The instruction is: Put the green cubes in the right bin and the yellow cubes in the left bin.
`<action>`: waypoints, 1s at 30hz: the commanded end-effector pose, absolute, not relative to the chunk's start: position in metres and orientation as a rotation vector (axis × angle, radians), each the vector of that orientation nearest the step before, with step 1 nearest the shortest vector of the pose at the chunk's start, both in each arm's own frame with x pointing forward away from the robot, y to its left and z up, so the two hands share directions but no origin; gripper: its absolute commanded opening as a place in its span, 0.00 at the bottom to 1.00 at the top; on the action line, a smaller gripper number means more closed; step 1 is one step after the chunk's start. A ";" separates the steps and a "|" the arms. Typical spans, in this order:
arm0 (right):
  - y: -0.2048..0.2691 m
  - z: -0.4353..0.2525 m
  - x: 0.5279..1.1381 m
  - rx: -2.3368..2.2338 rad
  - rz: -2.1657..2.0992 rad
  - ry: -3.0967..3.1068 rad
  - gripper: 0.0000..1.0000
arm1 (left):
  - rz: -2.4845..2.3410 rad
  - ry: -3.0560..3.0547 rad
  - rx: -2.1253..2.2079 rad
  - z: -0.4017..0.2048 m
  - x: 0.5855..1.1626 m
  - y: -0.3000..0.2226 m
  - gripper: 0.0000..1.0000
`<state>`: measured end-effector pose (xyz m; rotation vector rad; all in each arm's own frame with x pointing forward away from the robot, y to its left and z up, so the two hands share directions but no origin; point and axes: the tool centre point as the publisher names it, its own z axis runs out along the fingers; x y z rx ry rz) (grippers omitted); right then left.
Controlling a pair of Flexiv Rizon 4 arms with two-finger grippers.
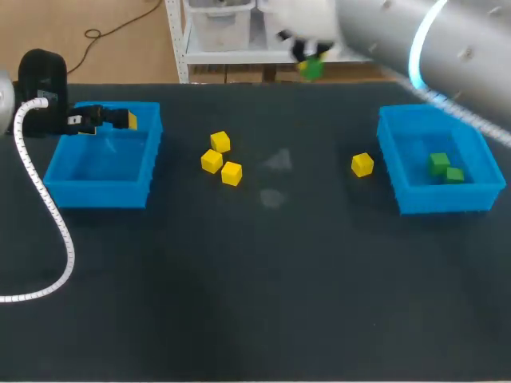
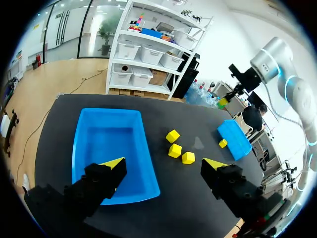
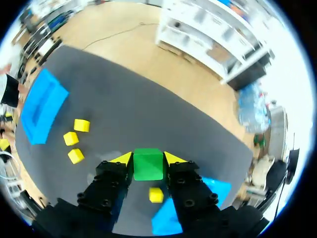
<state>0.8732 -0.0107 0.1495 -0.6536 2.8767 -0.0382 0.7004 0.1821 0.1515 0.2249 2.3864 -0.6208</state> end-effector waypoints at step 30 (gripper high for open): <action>-0.214 0.078 0.712 0.054 0.205 2.479 1.00 | -0.633 2.377 0.230 0.150 0.700 0.184 1.00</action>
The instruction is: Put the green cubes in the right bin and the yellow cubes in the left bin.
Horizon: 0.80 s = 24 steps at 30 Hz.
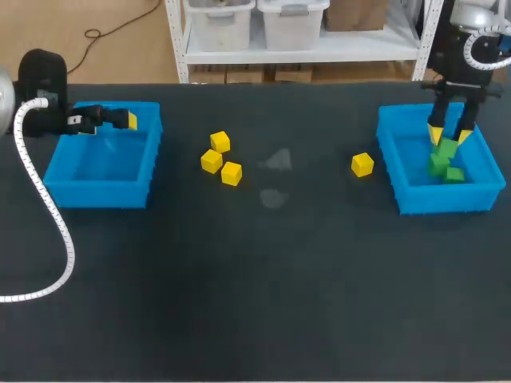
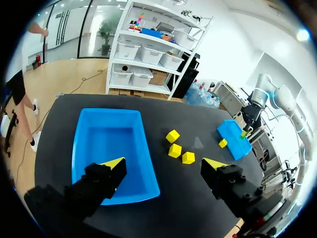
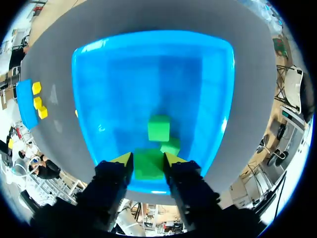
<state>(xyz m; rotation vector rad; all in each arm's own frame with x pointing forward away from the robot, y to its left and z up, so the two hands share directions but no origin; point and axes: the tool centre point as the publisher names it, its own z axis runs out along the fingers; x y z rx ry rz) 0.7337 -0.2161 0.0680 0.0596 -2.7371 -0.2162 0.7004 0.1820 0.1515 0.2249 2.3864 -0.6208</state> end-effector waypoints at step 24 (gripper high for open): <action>-0.214 0.078 0.712 -0.082 -0.312 -3.781 1.00 | -0.432 2.437 0.554 0.184 0.703 0.141 1.00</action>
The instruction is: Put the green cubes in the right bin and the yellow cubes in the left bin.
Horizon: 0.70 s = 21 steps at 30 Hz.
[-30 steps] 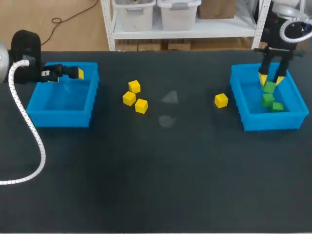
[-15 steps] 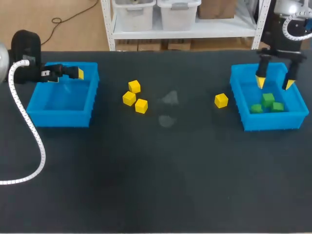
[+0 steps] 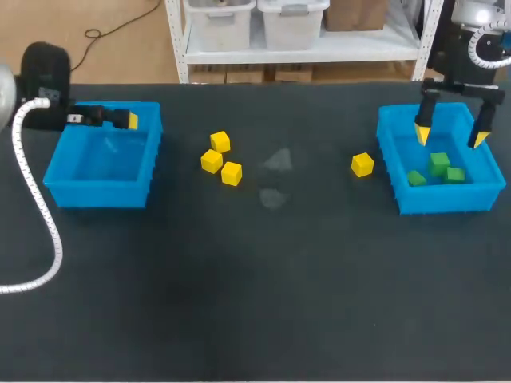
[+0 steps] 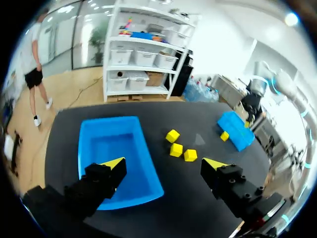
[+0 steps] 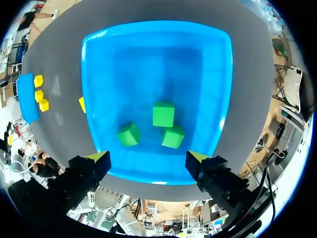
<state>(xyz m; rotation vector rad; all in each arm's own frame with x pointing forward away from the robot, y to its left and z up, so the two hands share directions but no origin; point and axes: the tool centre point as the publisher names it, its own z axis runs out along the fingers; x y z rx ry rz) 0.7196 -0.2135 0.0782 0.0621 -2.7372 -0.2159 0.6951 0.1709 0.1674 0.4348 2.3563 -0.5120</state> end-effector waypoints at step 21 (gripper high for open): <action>-0.214 0.078 0.712 -0.082 -0.312 -3.781 1.00 | -0.528 2.488 1.115 0.116 0.773 -0.052 1.00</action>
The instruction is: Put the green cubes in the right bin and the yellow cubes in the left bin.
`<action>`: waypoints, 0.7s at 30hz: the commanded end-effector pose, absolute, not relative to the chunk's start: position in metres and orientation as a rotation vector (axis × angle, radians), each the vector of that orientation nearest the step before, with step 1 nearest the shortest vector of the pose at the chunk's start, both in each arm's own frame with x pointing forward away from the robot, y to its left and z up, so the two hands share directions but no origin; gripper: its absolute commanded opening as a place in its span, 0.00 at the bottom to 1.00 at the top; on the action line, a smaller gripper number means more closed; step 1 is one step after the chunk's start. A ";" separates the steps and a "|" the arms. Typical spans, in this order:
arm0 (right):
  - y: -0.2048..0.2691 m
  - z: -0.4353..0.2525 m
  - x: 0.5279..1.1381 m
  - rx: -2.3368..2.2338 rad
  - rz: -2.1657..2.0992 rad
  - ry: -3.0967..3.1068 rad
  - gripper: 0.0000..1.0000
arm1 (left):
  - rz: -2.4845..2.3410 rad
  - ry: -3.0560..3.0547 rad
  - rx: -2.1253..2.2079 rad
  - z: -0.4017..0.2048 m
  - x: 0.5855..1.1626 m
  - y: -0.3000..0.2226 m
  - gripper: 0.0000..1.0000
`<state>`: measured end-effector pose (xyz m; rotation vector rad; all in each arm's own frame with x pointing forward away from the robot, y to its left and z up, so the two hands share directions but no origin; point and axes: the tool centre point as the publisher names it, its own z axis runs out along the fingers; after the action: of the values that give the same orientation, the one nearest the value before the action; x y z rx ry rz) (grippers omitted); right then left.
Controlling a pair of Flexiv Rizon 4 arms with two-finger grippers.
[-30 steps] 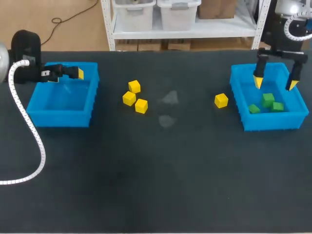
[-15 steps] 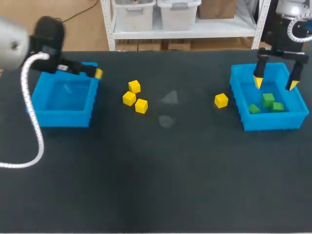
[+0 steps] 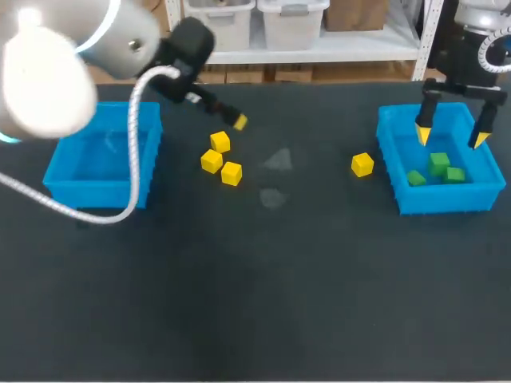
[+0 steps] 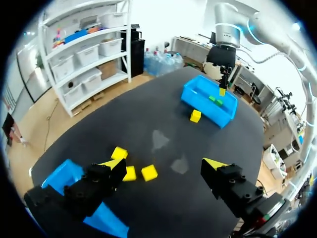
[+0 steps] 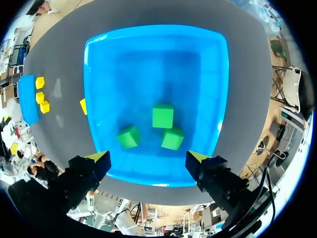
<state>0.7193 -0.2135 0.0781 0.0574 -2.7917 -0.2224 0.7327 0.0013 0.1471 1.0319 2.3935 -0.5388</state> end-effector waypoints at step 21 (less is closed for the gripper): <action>-0.214 0.078 0.712 -0.082 -0.312 -3.781 1.00 | -0.402 2.510 1.380 0.022 0.764 -0.173 1.00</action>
<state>0.7192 -0.2135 0.0780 0.0488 -2.8866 -0.2312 0.7503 -0.1506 0.0475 1.3314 2.4312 -0.4601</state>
